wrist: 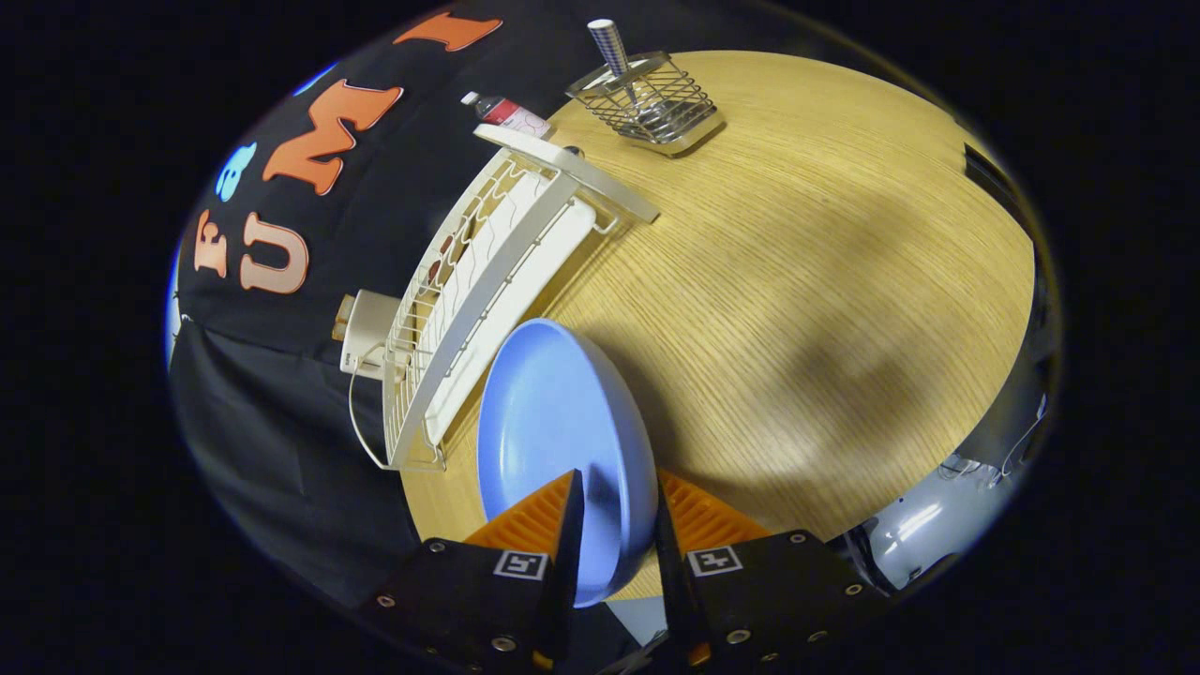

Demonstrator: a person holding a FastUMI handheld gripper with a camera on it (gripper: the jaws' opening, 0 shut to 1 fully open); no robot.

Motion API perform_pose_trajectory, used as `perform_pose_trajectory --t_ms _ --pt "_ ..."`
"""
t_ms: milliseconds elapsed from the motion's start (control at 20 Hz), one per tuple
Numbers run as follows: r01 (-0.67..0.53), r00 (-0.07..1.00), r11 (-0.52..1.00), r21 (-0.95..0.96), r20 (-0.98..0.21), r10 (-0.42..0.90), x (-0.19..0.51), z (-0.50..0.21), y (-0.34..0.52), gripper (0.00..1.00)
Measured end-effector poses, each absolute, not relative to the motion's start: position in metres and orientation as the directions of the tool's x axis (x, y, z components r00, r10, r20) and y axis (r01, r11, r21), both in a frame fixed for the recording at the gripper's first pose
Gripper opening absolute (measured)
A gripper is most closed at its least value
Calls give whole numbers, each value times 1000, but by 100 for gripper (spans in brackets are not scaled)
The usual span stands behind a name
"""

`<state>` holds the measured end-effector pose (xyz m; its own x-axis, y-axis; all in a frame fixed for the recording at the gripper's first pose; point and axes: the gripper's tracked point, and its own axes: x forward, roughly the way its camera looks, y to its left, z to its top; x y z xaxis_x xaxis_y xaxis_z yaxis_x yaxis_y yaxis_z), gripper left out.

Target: Take the plate from the dish rack, then take the spoon from the basket and place it into the plate.

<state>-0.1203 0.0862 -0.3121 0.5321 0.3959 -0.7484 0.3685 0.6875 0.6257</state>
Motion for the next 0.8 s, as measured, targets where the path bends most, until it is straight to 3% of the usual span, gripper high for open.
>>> perform_pose_trajectory --t_ms 150,400,500,800 --pt "344 543 723 599 -755 367 -122 -308 70 50" --pt "283 651 794 538 -716 253 -99 -272 12 87" --pt "259 708 839 479 -685 172 -82 -251 -19 97" --pt "131 852 948 290 -521 41 -27 -189 -68 98"
